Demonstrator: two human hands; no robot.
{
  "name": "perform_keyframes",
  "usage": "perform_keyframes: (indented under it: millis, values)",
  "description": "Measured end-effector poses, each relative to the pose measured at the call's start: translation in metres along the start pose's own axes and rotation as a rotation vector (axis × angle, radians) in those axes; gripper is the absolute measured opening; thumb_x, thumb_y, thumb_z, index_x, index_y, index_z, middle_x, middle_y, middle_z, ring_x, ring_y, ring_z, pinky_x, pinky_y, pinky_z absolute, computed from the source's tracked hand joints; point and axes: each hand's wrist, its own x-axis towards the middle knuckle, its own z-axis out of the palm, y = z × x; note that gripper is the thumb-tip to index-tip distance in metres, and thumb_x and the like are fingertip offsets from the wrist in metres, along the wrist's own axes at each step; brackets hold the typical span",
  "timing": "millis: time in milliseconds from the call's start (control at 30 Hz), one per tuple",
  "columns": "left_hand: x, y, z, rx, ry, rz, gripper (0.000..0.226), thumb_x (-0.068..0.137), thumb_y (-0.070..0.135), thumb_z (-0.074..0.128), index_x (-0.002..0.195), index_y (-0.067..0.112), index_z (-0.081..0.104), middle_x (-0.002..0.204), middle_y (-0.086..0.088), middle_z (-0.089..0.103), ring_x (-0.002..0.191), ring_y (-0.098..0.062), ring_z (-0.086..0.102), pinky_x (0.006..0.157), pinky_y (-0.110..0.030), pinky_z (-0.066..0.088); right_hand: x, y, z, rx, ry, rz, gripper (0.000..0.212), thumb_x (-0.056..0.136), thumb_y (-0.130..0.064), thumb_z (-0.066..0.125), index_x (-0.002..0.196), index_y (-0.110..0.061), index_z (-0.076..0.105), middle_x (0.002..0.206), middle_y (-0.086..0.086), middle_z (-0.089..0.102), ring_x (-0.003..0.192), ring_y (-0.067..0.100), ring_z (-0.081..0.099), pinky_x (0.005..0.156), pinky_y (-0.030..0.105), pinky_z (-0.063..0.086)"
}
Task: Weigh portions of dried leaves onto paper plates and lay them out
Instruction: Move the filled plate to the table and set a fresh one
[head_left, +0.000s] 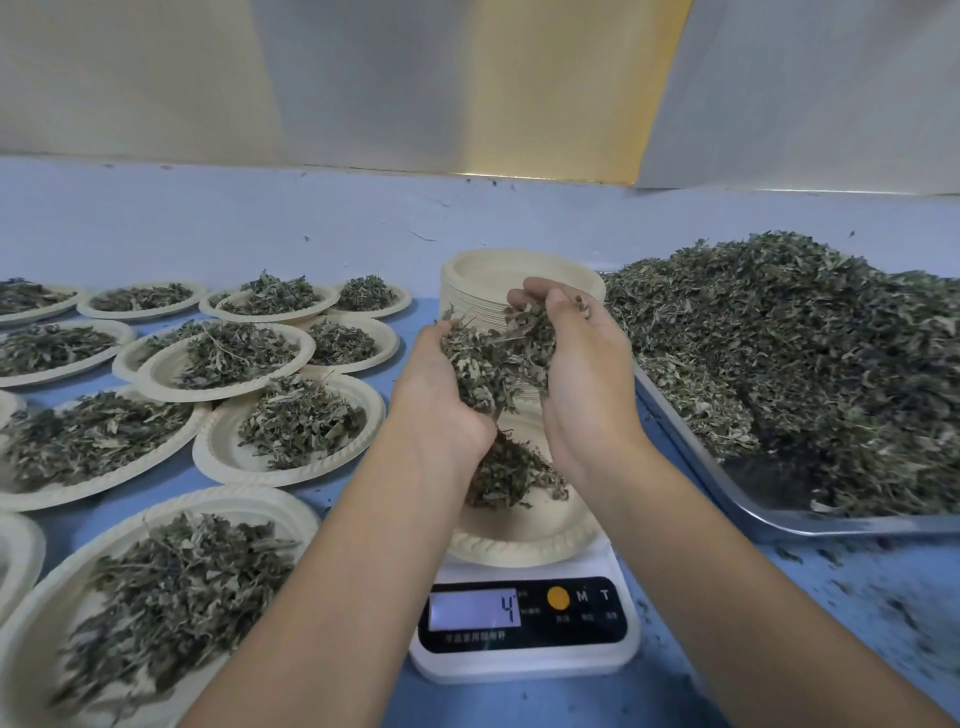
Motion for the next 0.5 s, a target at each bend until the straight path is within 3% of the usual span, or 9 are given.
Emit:
perform_keyframes:
  millis: [100, 200, 267, 367, 433, 500]
  values:
    - [-0.001, 0.003, -0.001, -0.027, -0.032, 0.007, 0.028, 0.094, 0.026, 0.047, 0.073, 0.013, 0.059, 0.054, -0.005, 0.066, 0.043, -0.018, 0.062, 0.042, -0.022, 0.051, 0.002, -0.001, -0.003, -0.058, 0.018, -0.026, 0.025, 0.100, -0.014, 0.042, 0.091, -0.018, 0.065, 0.089, -0.003, 0.072, 0.097, 0.020, 0.064, 0.096, 0.047, 0.049]
    - [-0.001, 0.006, -0.001, -0.065, -0.067, 0.028, 0.030, 0.096, 0.023, 0.043, 0.072, 0.010, 0.056, 0.051, -0.006, 0.061, 0.034, -0.015, 0.057, 0.035, -0.018, 0.045, 0.003, -0.001, -0.005, -0.119, 0.029, -0.053, 0.025, 0.101, -0.014, 0.041, 0.091, -0.019, 0.064, 0.088, -0.005, 0.070, 0.089, 0.020, 0.061, 0.093, 0.036, 0.050]
    - [0.001, 0.008, -0.003, -0.075, -0.057, 0.048, 0.030, 0.096, 0.023, 0.042, 0.071, 0.010, 0.053, 0.056, -0.005, 0.057, 0.033, -0.014, 0.052, 0.036, -0.015, 0.043, 0.004, 0.000, -0.007, -0.164, 0.024, -0.060, 0.025, 0.101, -0.014, 0.041, 0.092, -0.019, 0.063, 0.086, -0.005, 0.068, 0.083, 0.013, 0.059, 0.082, 0.024, 0.048]
    - [0.003, 0.012, -0.004, -0.060, -0.050, 0.054, 0.031, 0.096, 0.025, 0.042, 0.070, 0.011, 0.051, 0.061, -0.003, 0.054, 0.041, -0.015, 0.051, 0.038, -0.015, 0.044, 0.007, 0.002, -0.012, -0.227, -0.005, -0.019, 0.023, 0.101, -0.012, 0.040, 0.097, -0.014, 0.063, 0.082, -0.004, 0.063, 0.063, -0.008, 0.055, 0.055, 0.002, 0.040]
    - [0.003, 0.014, -0.005, -0.033, -0.065, 0.048, 0.031, 0.096, 0.026, 0.041, 0.071, 0.012, 0.051, 0.062, -0.002, 0.052, 0.048, -0.014, 0.048, 0.041, -0.013, 0.044, 0.009, 0.002, -0.016, -0.282, -0.047, 0.043, 0.023, 0.100, -0.011, 0.040, 0.100, -0.011, 0.063, 0.081, -0.003, 0.061, 0.065, -0.004, 0.053, 0.048, 0.003, 0.038]
    - [0.003, 0.016, -0.004, -0.017, -0.071, 0.051, 0.030, 0.097, 0.026, 0.041, 0.072, 0.013, 0.051, 0.061, -0.001, 0.052, 0.048, -0.014, 0.048, 0.042, -0.013, 0.043, 0.012, 0.002, -0.019, -0.372, -0.103, 0.095, 0.024, 0.099, -0.011, 0.041, 0.101, -0.009, 0.065, 0.081, -0.003, 0.062, 0.076, 0.005, 0.054, 0.060, 0.008, 0.042]
